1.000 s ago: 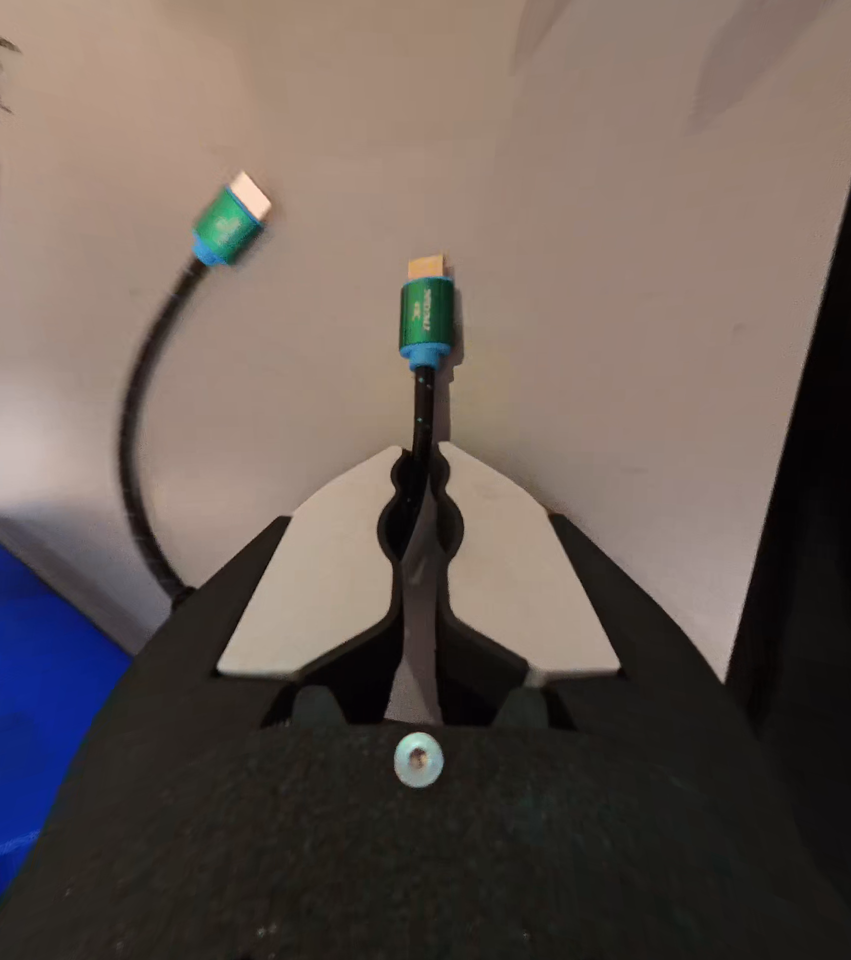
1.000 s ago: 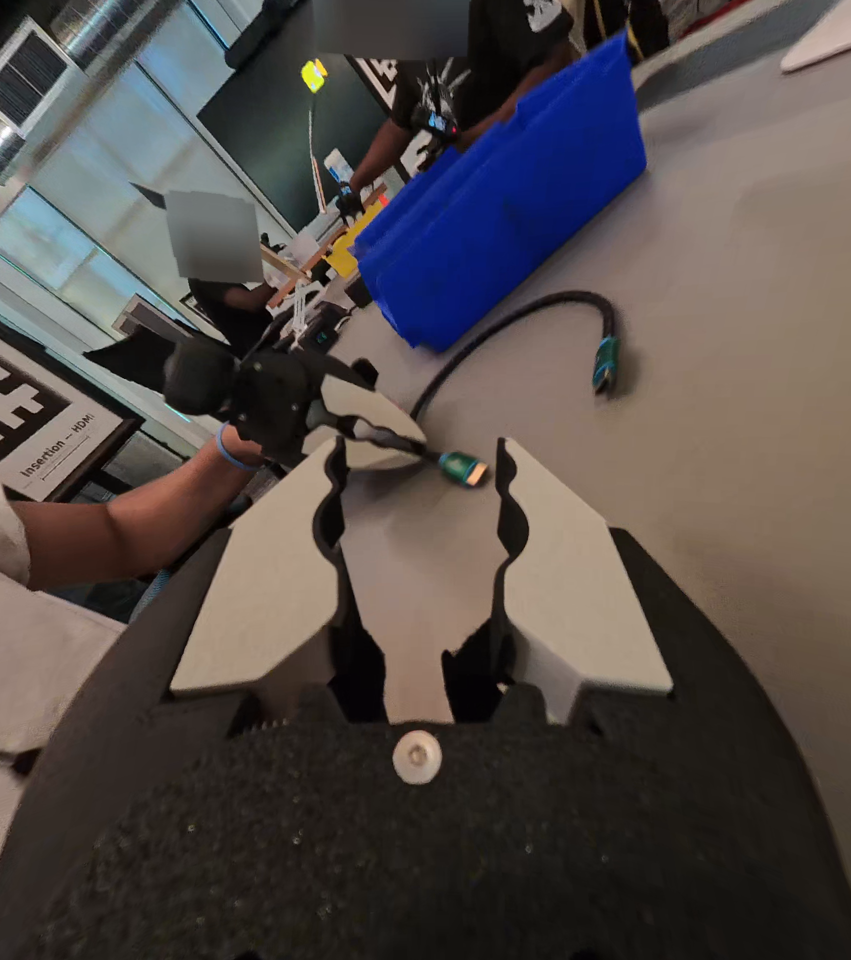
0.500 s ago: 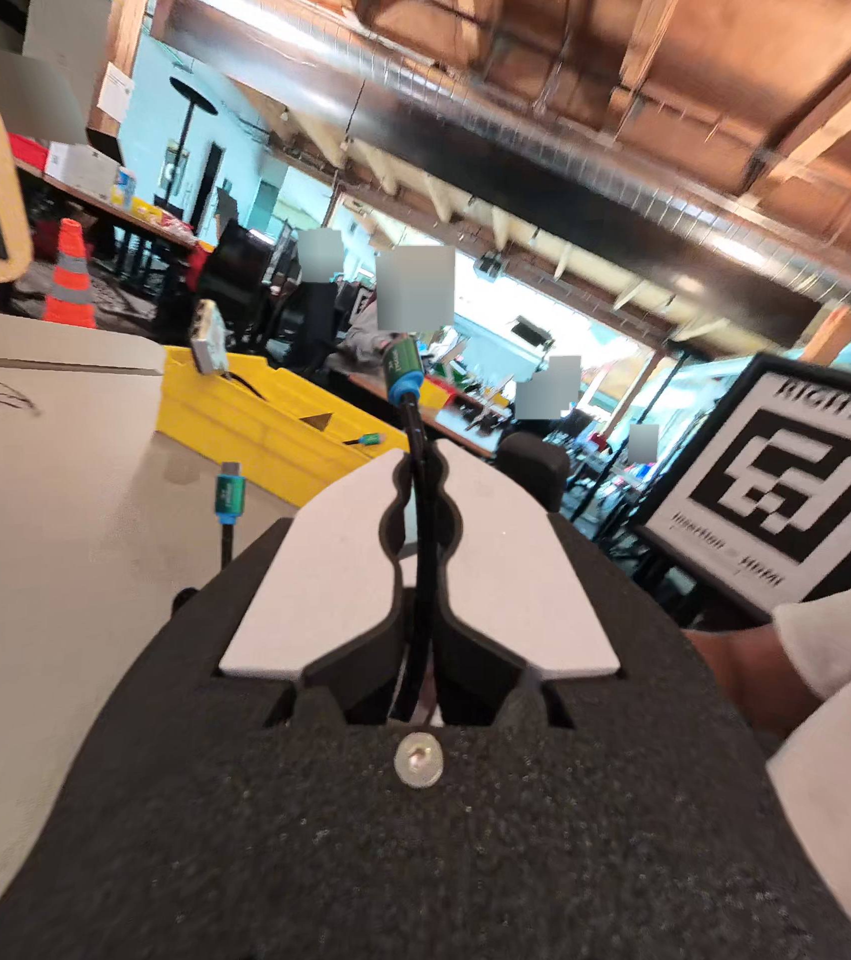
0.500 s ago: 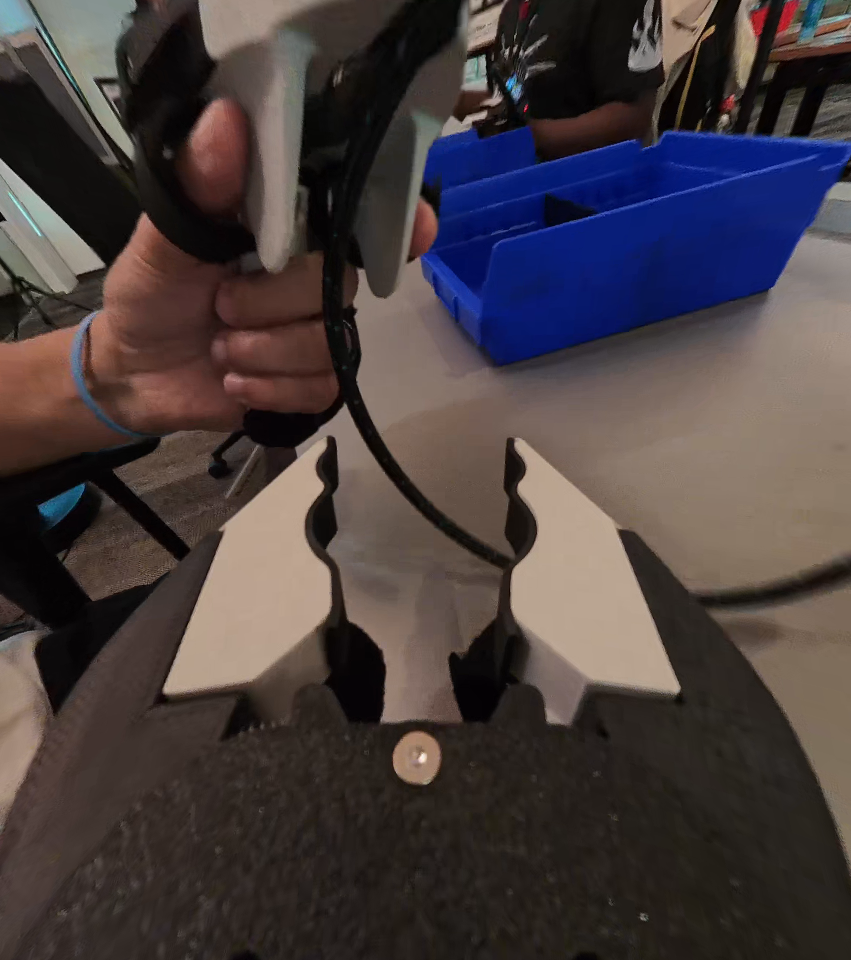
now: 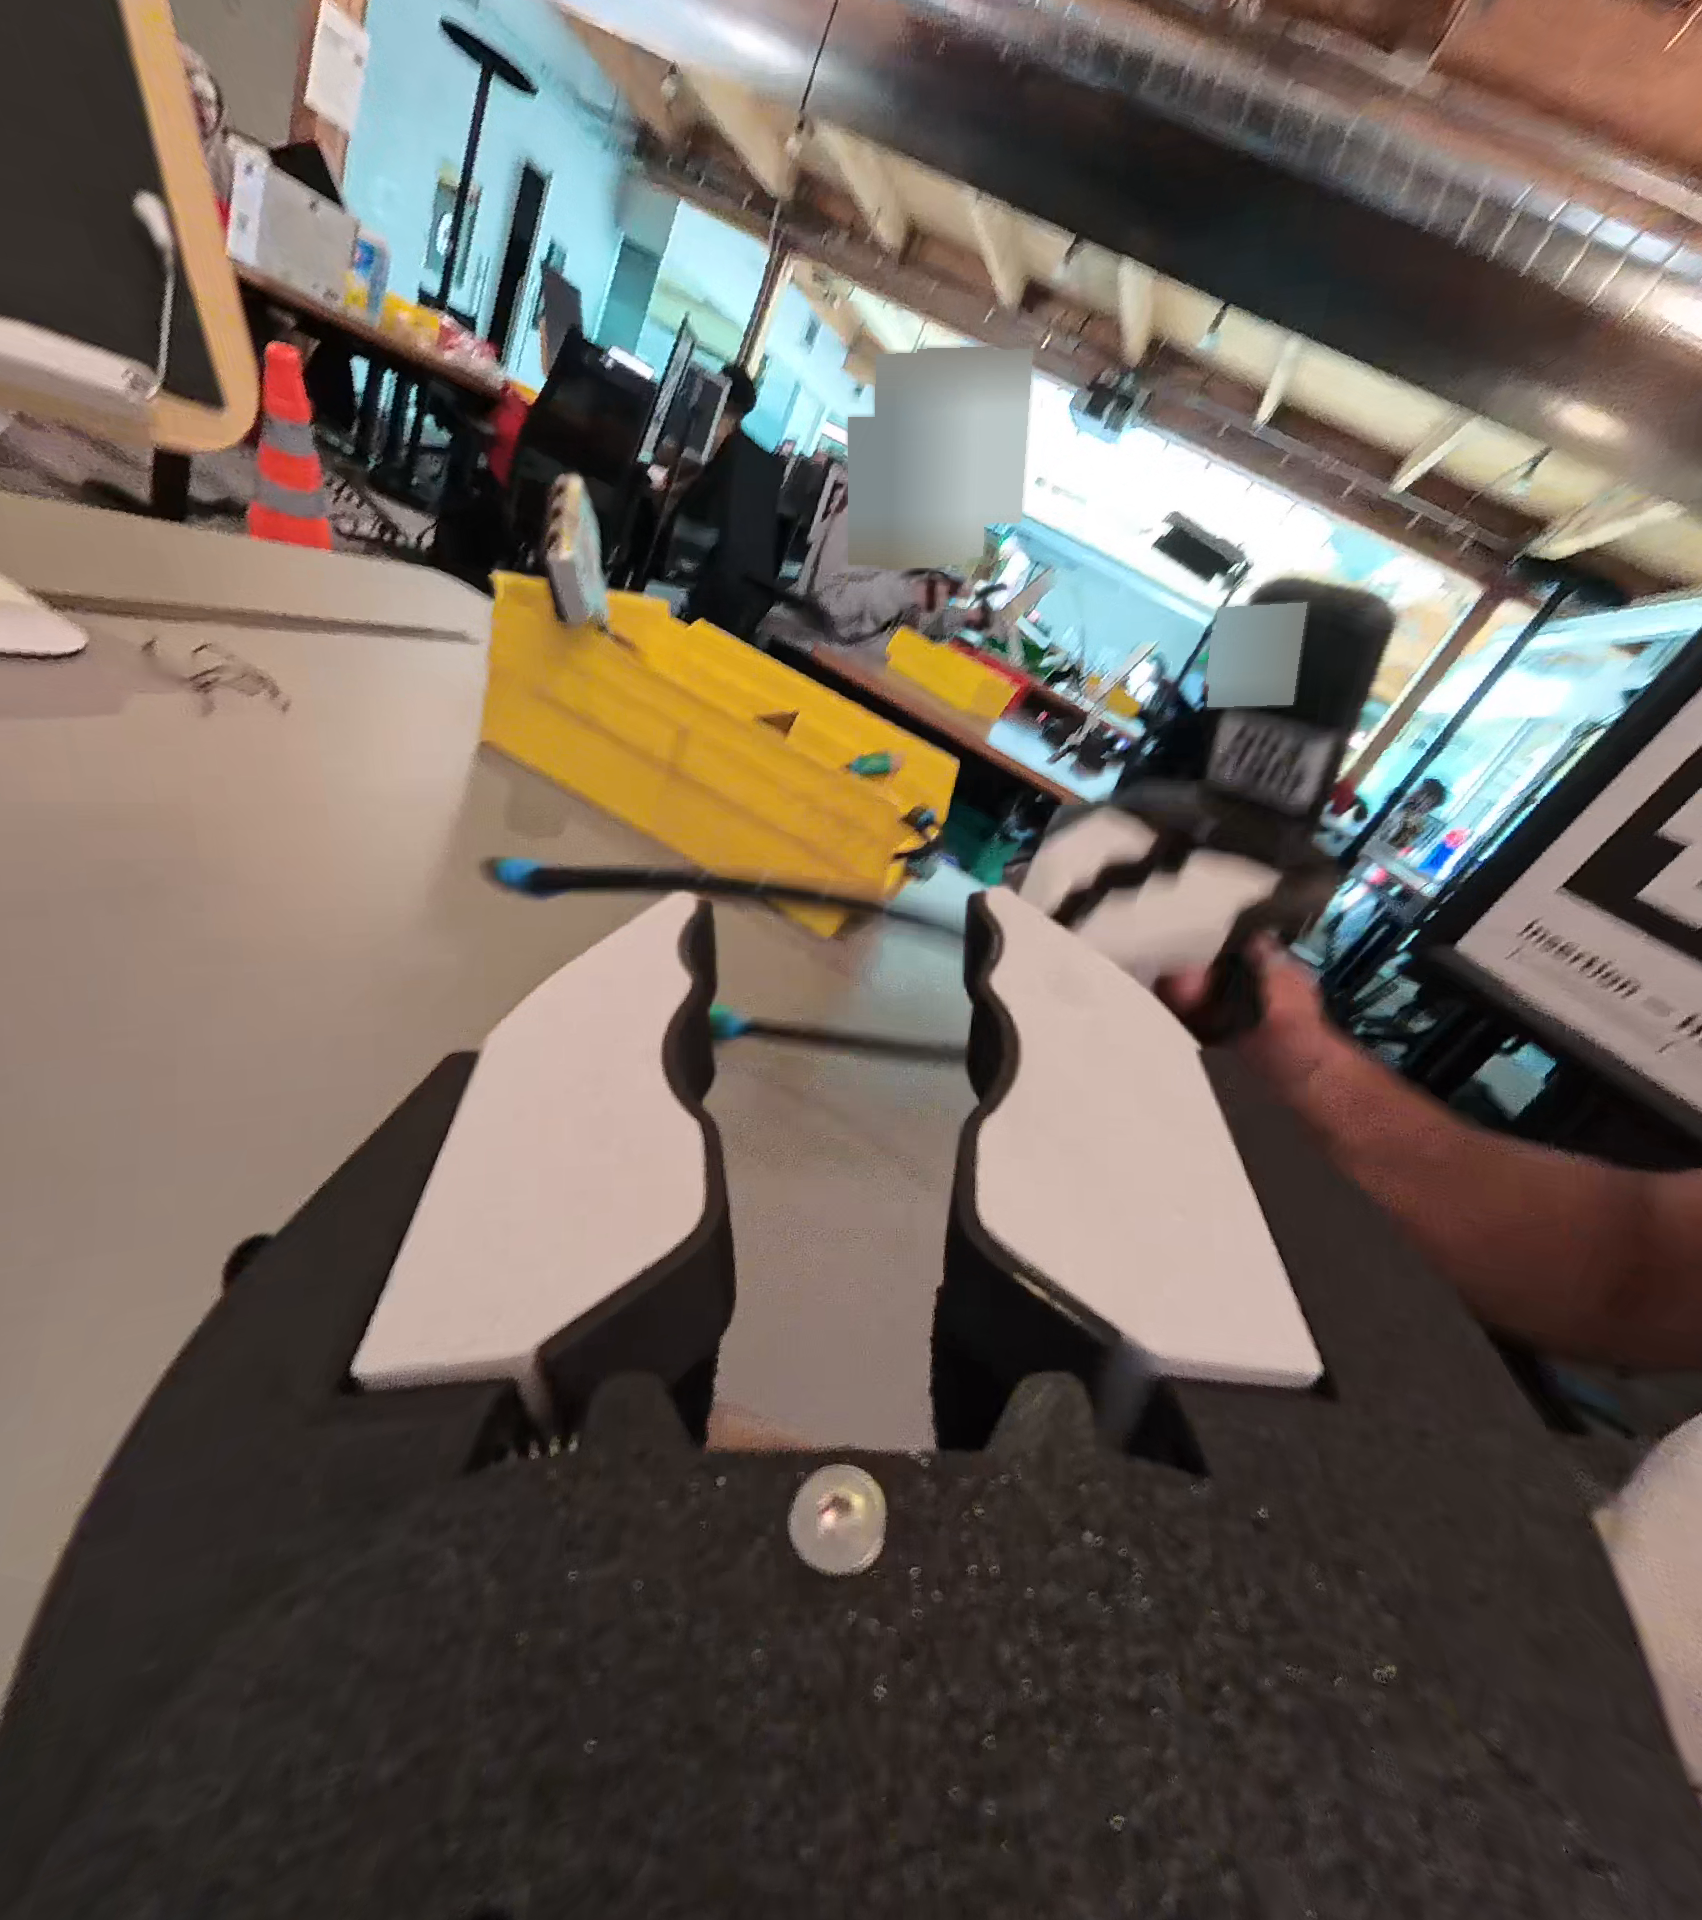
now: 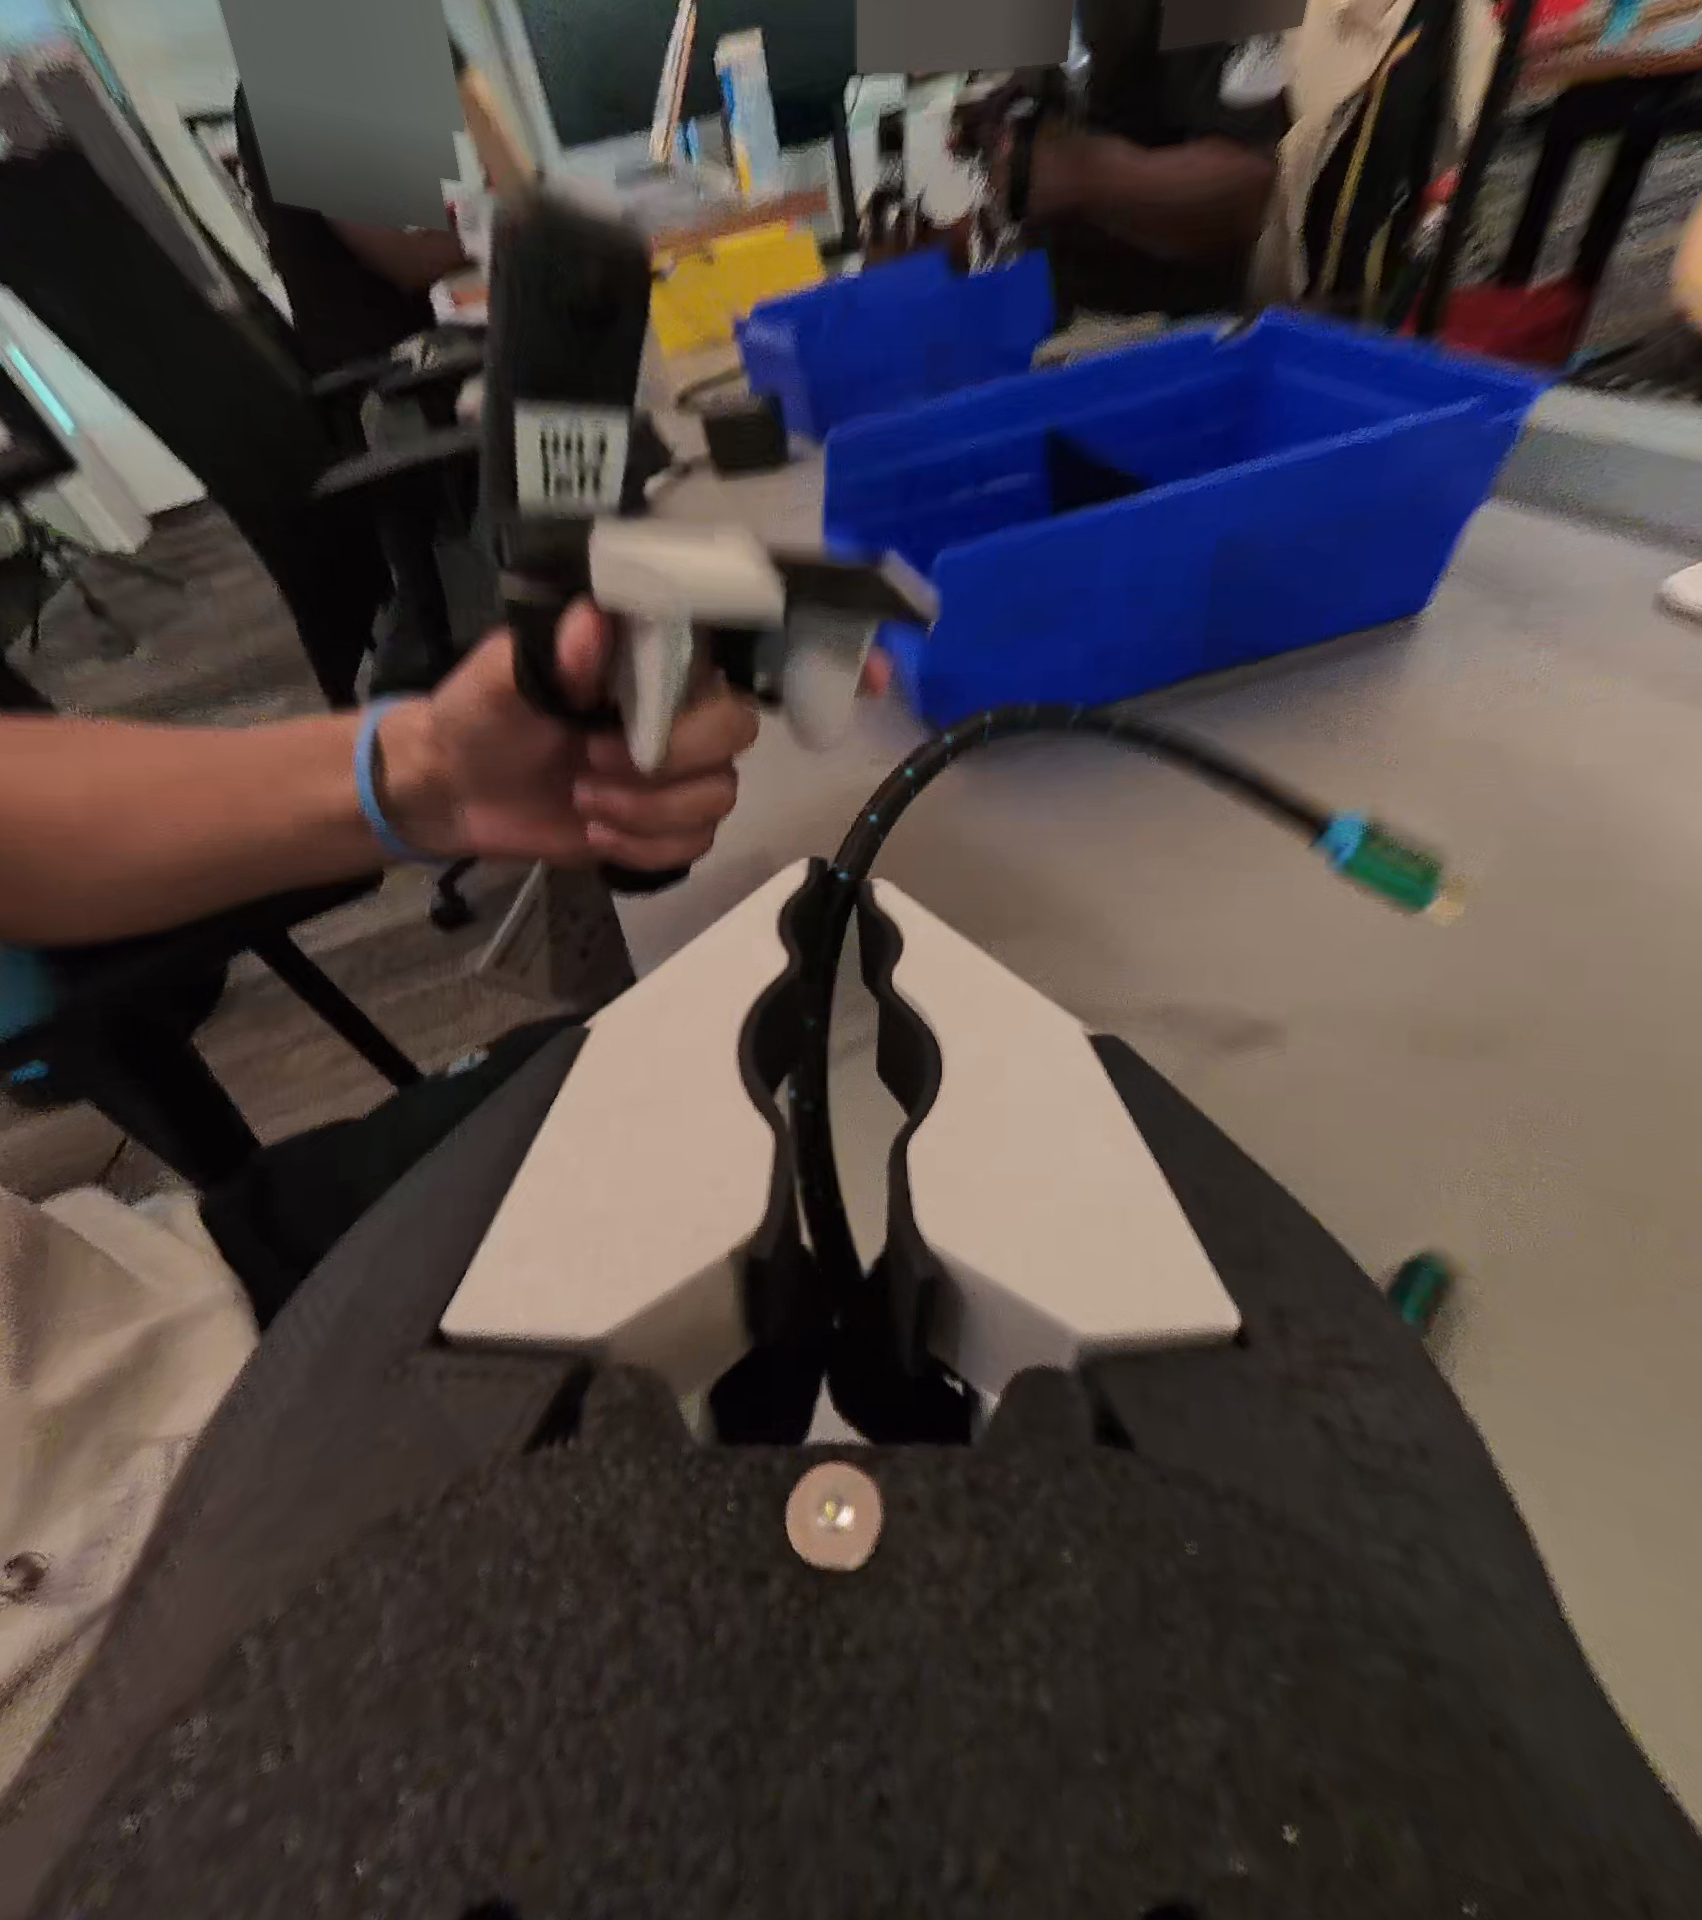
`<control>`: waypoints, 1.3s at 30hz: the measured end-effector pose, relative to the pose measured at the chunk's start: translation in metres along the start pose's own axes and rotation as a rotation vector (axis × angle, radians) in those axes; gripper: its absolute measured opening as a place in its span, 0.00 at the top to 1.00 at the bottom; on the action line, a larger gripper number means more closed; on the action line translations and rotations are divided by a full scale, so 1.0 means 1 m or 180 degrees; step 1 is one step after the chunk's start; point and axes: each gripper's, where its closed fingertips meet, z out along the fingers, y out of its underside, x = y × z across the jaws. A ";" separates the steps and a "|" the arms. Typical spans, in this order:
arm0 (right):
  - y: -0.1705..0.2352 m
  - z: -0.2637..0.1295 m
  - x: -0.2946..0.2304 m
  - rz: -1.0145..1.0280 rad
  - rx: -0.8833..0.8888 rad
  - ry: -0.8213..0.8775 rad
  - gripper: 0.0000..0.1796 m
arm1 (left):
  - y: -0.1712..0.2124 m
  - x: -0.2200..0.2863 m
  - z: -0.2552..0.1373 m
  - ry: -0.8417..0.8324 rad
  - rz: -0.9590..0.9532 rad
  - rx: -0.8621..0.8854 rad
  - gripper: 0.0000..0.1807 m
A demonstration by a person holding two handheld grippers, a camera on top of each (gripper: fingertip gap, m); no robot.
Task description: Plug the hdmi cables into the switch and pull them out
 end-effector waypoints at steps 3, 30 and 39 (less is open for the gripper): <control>-0.052 -0.048 0.015 -0.0016 0.0233 0.0247 0.98 | 0.012 -0.013 -0.003 -0.0104 -0.0057 -0.0117 0.77; 0.062 -0.351 0.150 0.0799 -0.0334 0.3112 0.79 | 0.050 0.000 0.007 0.0121 -0.0188 -0.0653 0.79; 0.185 -0.462 0.153 0.1573 -0.0045 0.4004 0.73 | 0.062 0.012 0.011 0.0167 0.0074 -0.0862 0.79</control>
